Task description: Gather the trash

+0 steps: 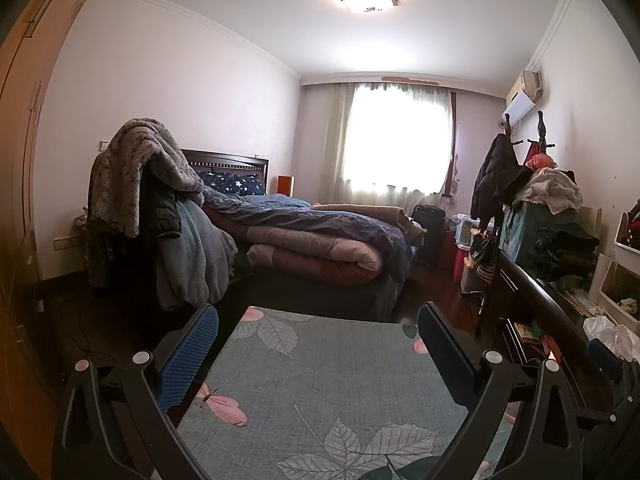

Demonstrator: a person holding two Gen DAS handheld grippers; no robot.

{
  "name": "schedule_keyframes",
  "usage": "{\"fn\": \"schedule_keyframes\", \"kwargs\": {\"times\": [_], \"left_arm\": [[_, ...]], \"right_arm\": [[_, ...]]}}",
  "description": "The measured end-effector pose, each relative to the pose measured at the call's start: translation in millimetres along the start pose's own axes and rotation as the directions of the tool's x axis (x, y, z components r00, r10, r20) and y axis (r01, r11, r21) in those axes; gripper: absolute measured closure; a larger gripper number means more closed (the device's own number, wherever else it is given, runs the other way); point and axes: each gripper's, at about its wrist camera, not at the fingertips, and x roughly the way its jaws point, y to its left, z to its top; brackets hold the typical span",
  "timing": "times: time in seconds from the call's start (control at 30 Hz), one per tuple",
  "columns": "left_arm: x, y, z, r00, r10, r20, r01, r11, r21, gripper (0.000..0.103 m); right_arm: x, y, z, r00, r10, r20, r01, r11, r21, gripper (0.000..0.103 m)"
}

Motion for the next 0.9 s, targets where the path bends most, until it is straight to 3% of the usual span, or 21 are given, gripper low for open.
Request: {"fn": "schedule_keyframes", "kwargs": {"times": [0.9], "left_arm": [[23,9,-2,0.999,-0.021,-0.048,0.02,1.0,-0.01,0.004]], "right_arm": [[18,-4,-12,0.999,-0.001,-0.044,0.001,1.0,0.003,0.003]]}}
